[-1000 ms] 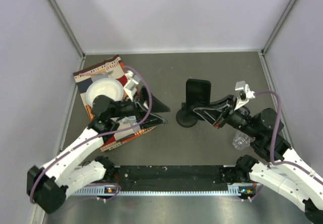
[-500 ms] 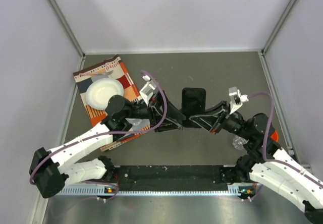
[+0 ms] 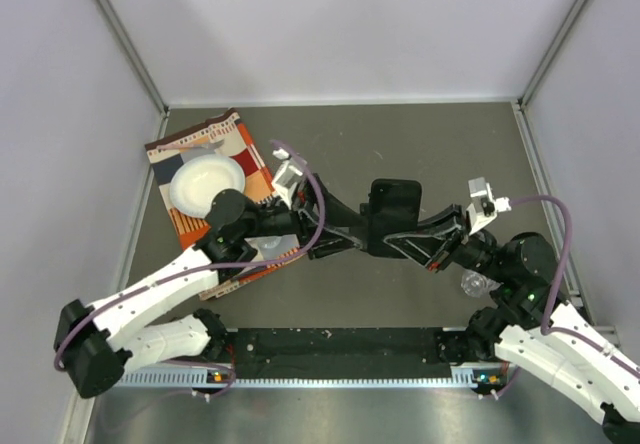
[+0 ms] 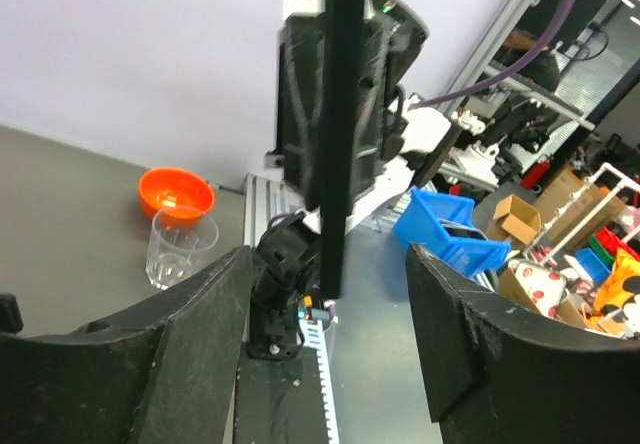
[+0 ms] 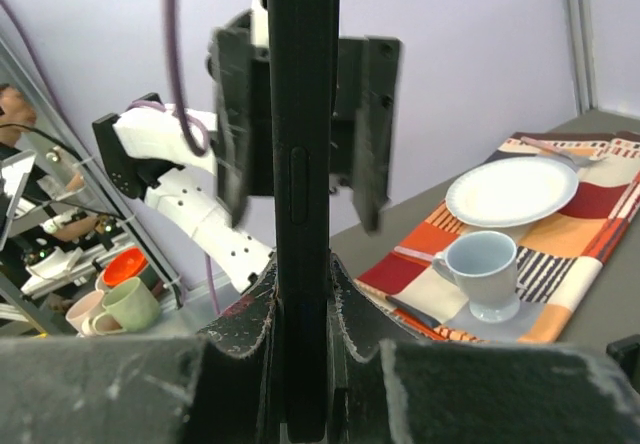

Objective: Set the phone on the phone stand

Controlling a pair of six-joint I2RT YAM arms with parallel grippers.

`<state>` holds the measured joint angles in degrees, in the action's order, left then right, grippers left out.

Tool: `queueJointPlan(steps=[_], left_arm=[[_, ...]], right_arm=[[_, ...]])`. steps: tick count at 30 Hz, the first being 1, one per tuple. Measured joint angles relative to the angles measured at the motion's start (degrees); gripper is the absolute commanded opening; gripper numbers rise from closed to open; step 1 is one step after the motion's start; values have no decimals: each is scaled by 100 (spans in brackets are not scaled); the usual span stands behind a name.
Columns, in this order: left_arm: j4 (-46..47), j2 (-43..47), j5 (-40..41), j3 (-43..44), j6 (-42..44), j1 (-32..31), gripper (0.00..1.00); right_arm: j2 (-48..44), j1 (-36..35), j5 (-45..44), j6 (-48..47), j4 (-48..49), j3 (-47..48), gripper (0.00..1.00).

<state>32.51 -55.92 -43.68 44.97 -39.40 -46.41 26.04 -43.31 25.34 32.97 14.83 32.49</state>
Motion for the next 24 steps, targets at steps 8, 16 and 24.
queueJointPlan(steps=[8,16,24], left_arm=[[1045,-846,-238,-203,-793,-212,52],[1381,-872,-284,-201,-870,-393,42],[1257,-1108,-225,-151,-813,-426,8]], right_arm=[[146,0,4,291,741,-232,0],[177,0,-48,638,1419,-586,0],[184,0,-223,748,1600,-719,0]])
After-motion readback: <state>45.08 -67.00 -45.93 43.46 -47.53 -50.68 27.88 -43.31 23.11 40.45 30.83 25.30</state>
